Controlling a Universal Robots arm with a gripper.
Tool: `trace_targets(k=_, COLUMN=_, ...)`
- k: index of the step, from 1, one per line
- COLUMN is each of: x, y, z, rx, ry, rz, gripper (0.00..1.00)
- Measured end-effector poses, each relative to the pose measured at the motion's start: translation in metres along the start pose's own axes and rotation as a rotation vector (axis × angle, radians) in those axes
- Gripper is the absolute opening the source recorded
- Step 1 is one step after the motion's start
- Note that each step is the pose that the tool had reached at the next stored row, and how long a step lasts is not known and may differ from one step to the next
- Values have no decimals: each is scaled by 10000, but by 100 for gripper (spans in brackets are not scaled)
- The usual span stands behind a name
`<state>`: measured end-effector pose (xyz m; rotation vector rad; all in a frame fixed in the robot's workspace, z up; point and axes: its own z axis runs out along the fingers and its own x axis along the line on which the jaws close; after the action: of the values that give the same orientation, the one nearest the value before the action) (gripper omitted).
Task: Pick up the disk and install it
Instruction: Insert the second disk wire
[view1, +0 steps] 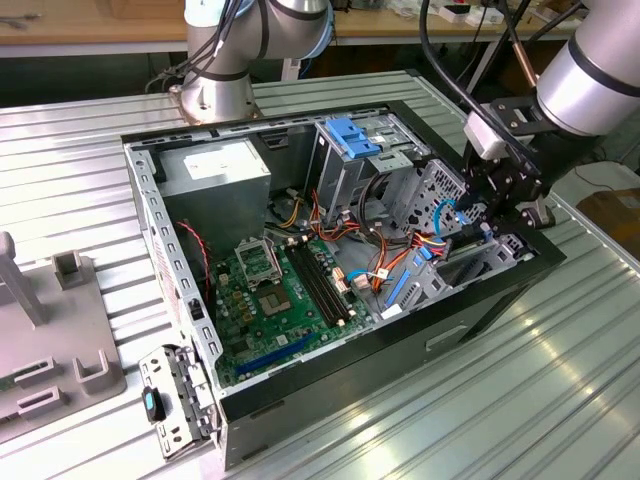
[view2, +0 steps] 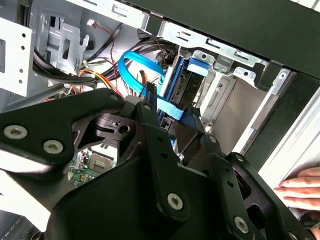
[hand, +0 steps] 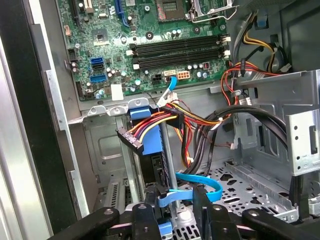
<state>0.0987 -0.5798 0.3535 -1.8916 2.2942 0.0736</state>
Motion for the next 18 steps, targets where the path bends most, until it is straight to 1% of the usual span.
trace_targets(k=2, x=0, y=0, z=0, rx=1, ry=0, rz=3, gripper=40)
trace_targets(k=4, x=0, y=0, z=0, rx=1, ry=0, rz=5, gripper=27)
trace_targets(k=5, x=0, y=0, z=0, rx=1, ry=1, rz=5, gripper=27)
trace_targets(k=7, x=0, y=0, z=0, rx=1, ry=0, rz=8, gripper=16)
trace_targets(k=12, x=1, y=2, z=0, rx=1, ry=0, rz=3, gripper=16)
trace_targets(k=14, x=1, y=5, z=2, rx=-58, ry=-29, rz=-397, gripper=16)
trace_targets(k=15, x=1, y=4, z=3, rx=-94, ry=-49, rz=-673, gripper=16)
trace_targets(k=16, x=0, y=5, z=3, rx=-103, ry=-43, rz=-841, gripper=16)
trace_targets(k=17, x=-5, y=6, z=4, rx=-93, ry=138, rz=-964, gripper=16)
trace_targets(k=18, x=-7, y=6, z=4, rx=-85, ry=223, rz=-1012, gripper=16)
